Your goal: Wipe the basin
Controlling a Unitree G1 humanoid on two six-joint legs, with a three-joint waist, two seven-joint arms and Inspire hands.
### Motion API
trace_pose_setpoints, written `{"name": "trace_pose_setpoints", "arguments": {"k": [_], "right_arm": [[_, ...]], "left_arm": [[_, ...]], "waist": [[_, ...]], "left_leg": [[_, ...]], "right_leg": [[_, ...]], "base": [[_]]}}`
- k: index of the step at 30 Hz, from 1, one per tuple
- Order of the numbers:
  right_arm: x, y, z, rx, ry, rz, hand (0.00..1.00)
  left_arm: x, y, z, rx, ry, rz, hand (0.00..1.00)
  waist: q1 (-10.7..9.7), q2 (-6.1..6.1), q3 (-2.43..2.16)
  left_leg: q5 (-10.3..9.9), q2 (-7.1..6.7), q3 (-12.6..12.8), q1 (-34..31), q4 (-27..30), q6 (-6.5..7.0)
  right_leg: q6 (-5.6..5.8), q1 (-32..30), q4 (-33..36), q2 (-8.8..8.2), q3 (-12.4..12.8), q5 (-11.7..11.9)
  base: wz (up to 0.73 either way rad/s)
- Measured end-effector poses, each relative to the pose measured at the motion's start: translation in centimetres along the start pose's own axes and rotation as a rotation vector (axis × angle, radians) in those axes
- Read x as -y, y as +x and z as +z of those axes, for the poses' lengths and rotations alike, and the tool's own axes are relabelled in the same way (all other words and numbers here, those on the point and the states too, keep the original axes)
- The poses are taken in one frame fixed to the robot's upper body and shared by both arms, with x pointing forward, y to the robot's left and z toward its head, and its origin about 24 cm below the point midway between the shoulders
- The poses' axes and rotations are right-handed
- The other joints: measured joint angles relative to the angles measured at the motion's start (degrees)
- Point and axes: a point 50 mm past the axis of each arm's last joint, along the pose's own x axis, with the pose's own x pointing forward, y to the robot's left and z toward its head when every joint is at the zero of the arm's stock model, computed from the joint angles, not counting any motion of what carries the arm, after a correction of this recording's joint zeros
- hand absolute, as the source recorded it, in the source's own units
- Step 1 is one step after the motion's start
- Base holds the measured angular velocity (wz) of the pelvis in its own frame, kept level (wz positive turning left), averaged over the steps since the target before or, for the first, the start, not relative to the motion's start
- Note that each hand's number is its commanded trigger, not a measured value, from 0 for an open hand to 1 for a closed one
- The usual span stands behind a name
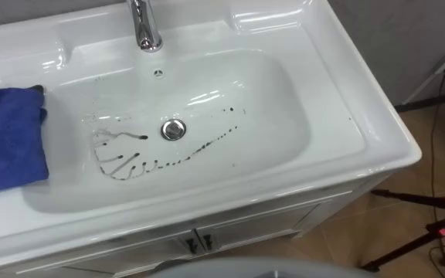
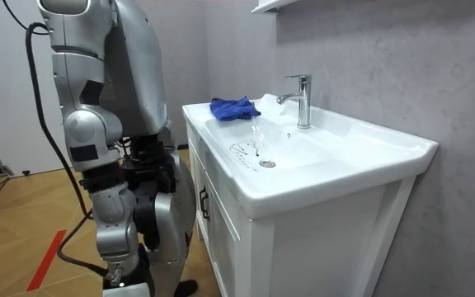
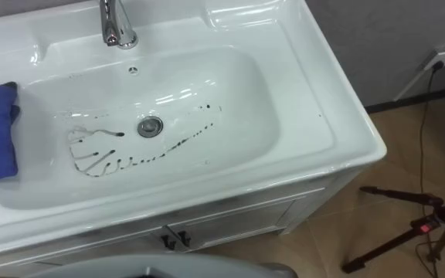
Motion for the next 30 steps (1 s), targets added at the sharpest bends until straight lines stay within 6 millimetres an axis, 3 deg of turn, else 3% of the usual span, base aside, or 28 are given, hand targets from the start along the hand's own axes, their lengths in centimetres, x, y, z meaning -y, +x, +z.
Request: {"name": "trace_pose_setpoints", "arguments": {"k": [14,23,30], "right_arm": [[0.1,0.0,-0.1,0.002,0.018,-0.004,0.00],[0.1,0.1,-0.9,-0.015,0.038,-0.017,0.00],[0.0,0.1,-1.6,-0.050,0.049,-0.019,0.00]], "left_arm": [[-0.3,-0.1,0.1,0.002,0.027,0.000,0.00],[-0.4,0.0,0.0,0.001,0.015,0.039,0.00],[-0.3,0.0,-0.5,-0.013,-0.036,0.052,0.00]], "waist": [[-0.2,-1.28,-0.07],[-0.9,-1.28,-0.07],[-0.1,-1.28,-0.06]], "left_leg": [[0.0,-0.14,0.5,0.1,0.0,-0.03],[0.0,0.01,0.5,0.3,0.4,-0.08],[-0.1,0.11,0.6,1.2,-0.3,-0.18]], "right_leg": [[-0.20,-0.1,-1.0,0.02,1.4,-0.2],[-0.21,-0.1,-0.2,0.08,1.3,-0.2],[-0.21,0.0,0.4,0.14,2.0,-0.2]], "base": [[-0.01],[0.00],[-0.05]]}}
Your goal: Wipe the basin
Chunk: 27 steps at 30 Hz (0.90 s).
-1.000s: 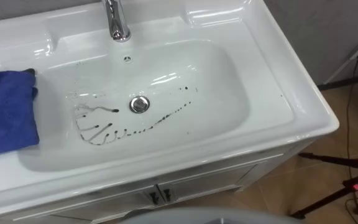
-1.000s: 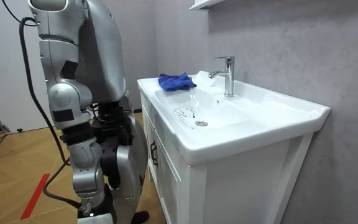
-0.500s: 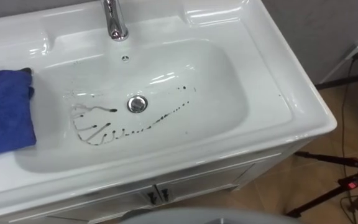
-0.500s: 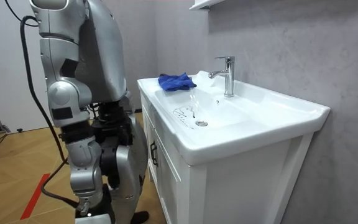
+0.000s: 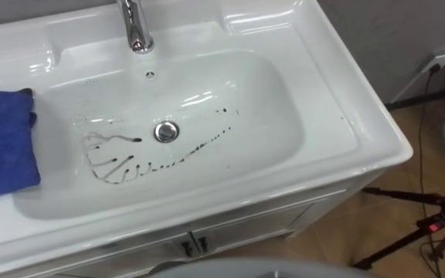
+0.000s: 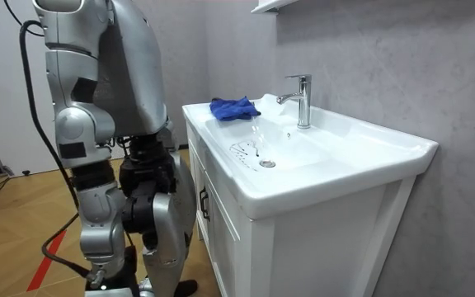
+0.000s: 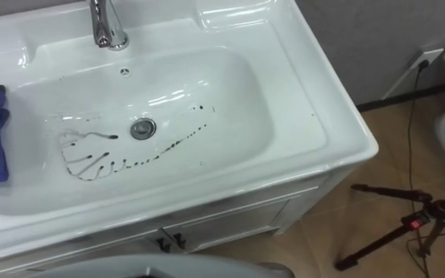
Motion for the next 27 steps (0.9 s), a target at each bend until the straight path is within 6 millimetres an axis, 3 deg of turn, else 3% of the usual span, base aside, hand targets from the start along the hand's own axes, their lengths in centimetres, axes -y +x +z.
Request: {"name": "trace_pose_setpoints", "arguments": {"k": [12,22,27], "right_arm": [[0.0,0.0,-0.4,-0.025,-0.018,-0.012,0.00],[-0.1,0.0,0.5,-0.007,-0.020,-0.008,0.00],[0.0,-0.1,0.9,0.007,-0.025,-0.012,0.00]], "left_arm": [[0.4,0.0,-0.6,-0.006,-0.106,0.012,0.00],[0.0,0.0,-2.1,-0.023,-0.413,0.073,0.00],[-0.5,-0.1,-3.3,-0.029,-0.575,0.140,0.00]], "waist": [[0.5,0.63,-0.17],[0.5,0.42,-0.10],[1.9,0.54,-0.12]], "left_leg": [[0.0,0.00,-0.1,-0.1,0.4,0.01],[0.0,-0.68,-1.9,-0.6,0.9,0.02],[0.0,-1.06,-3.1,-1.3,0.9,0.03]], "right_leg": [[-0.02,0.2,0.4,-0.05,-0.2,0.0],[-0.07,1.2,-0.6,-0.40,-3.1,-0.4],[0.04,1.2,-0.5,-0.54,-3.9,-0.8]], "base": [[0.00],[0.10],[0.11]]}}
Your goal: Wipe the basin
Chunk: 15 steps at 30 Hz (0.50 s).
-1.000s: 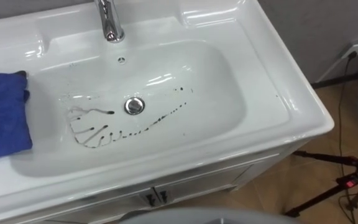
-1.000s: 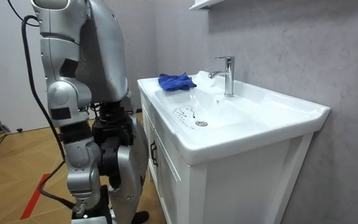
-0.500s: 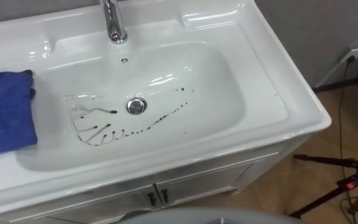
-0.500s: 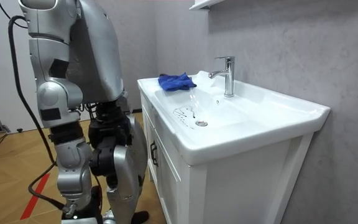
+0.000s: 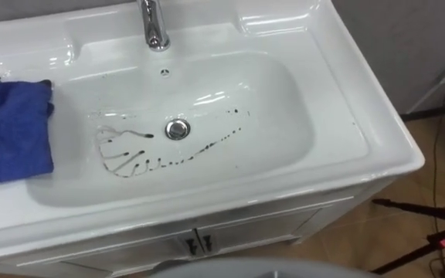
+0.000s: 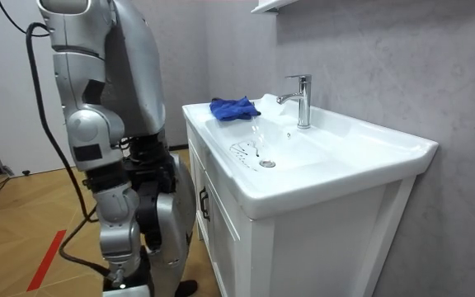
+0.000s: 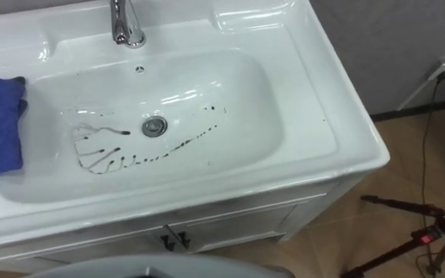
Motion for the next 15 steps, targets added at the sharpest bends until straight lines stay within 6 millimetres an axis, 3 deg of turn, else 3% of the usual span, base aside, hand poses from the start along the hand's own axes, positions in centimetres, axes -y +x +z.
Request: {"name": "trace_pose_setpoints", "arguments": {"k": [5,10,15], "right_arm": [[0.4,-0.1,0.2,0.011,0.000,-0.021,0.00],[1.1,-0.3,0.0,0.007,0.005,-0.038,0.00],[2.7,-0.8,0.3,0.045,0.026,-0.094,0.00]], "left_arm": [[-1.4,0.0,-0.8,-0.009,-0.165,0.079,0.00],[-2.7,-0.2,-2.3,-0.049,-0.329,0.151,0.00],[-4.3,-0.4,-2.1,-0.024,-0.456,0.266,0.00]], "waist": [[1.9,0.41,-0.06],[4.3,0.86,-0.01],[6.8,1.73,-0.02]], "left_leg": [[0.0,-0.85,-2.4,-0.2,0.4,-0.01],[0.2,-1.37,-3.9,-0.9,0.4,0.02],[0.2,-2.03,-5.7,-1.8,0.9,0.03]], "right_leg": [[0.22,0.8,0.1,-0.47,-2.7,-0.7],[0.40,0.8,0.5,-0.69,-3.7,-1.0],[0.38,0.5,1.0,-1.18,-5.4,-2.0]], "base": [[0.26],[0.16],[0.19]]}}
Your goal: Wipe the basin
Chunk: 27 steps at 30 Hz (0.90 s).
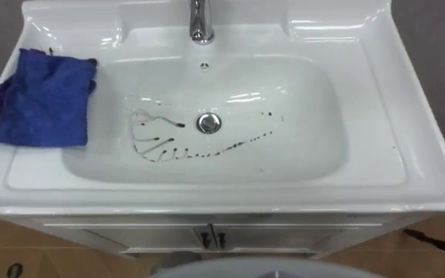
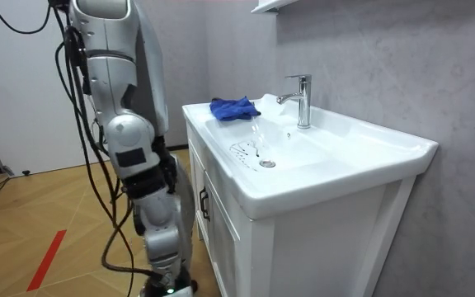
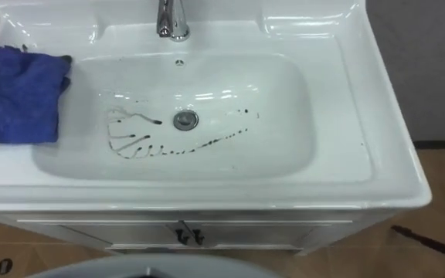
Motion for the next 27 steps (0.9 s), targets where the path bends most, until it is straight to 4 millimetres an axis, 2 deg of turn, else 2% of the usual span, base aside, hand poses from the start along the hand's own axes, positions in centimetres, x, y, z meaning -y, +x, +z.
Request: {"name": "trace_pose_setpoints", "arguments": {"k": [2,6,8,9,11,13,16,21,24,27], "right_arm": [[1.2,-0.3,0.9,0.052,-0.013,-0.044,0.00],[1.9,-0.6,1.8,0.121,0.011,-0.073,0.00],[2.1,-0.7,2.2,0.145,0.019,-0.084,0.00],[2.1,-0.7,2.1,0.144,0.019,-0.089,0.00],[2.4,-0.8,2.0,0.150,0.015,-0.118,0.00],[2.6,-0.9,2.3,0.169,0.008,-0.130,0.00],[2.7,-0.9,2.2,0.185,-0.008,-0.137,0.00],[2.7,-1.0,2.2,0.191,-0.014,-0.138,0.00],[2.7,-1.0,2.3,0.214,-0.020,-0.131,0.00],[2.6,-1.0,2.3,0.228,-0.035,-0.129,0.00]], "left_arm": [[-0.7,0.0,0.9,0.037,-0.062,0.058,0.00],[-3.2,0.2,3.4,0.097,-0.179,0.183,0.00],[-4.4,-0.1,5.4,0.169,-0.235,0.260,0.00],[-4.6,-0.2,6.0,0.191,-0.256,0.272,0.00],[-4.9,-0.8,7.8,0.281,-0.303,0.307,0.00],[-5.1,-1.2,8.6,0.325,-0.325,0.338,0.00],[-5.2,-1.9,9.9,0.396,-0.365,0.380,0.00],[-5.6,-3.4,12.4,0.514,-0.451,0.436,0.00],[-5.7,-5.0,14.4,0.624,-0.522,0.451,0.00],[-5.7,-6.8,16.2,0.731,-0.575,0.466,0.00]], "waist": [[1.1,0.74,-0.01],[1.2,0.85,-0.18],[2.8,1.44,-0.37],[3.2,1.40,-0.31],[4.3,2.08,-0.25],[4.7,2.40,-0.38],[5.8,2.85,-0.33],[6.1,3.05,-0.59],[6.1,3.43,-0.88],[5.9,3.62,-0.89]], "left_leg": [[0.1,-0.30,-0.7,-0.2,0.0,0.00],[1.0,-1.07,-2.8,-1.0,-0.2,-0.27],[1.5,-1.21,-3.3,-0.9,-0.6,-0.36],[1.5,-1.23,-3.4,-0.9,-0.6,-0.38],[1.8,-1.38,-4.0,-0.9,-0.7,-0.53],[2.0,-1.39,-4.0,-0.9,-1.0,-0.58],[2.0,-1.36,-3.9,-1.0,-1.0,-0.60],[2.1,-1.11,-3.9,-2.1,-0.5,-0.73],[2.2,-1.06,-3.9,-2.1,-0.5,-0.80],[2.2,-1.07,-3.8,-2.0,-0.5,-0.80]], "right_leg": [[-0.02,0.1,-0.1,-0.24,-0.8,-0.3],[-0.01,0.1,-0.1,-0.32,-2.7,-0.5],[-0.04,0.1,0.0,-0.29,-2.7,-0.5],[-0.04,0.2,0.0,-0.26,-2.8,-0.5],[-0.05,0.2,0.2,-0.24,-2.8,-0.5],[-0.08,0.1,0.2,-0.29,-2.8,-0.5],[-0.50,-0.5,1.0,-0.50,-2.6,-0.9],[-0.94,-1.7,1.2,-0.40,-2.4,-1.2],[-0.99,-1.9,1.5,-0.36,-2.3,-1.2],[-0.99,-1.9,1.7,-0.44,-2.3,-1.2]], "base": [[0.17],[0.29],[0.14],[0.12],[0.13],[0.02],[-0.05],[-0.02],[0.00],[0.00]]}}
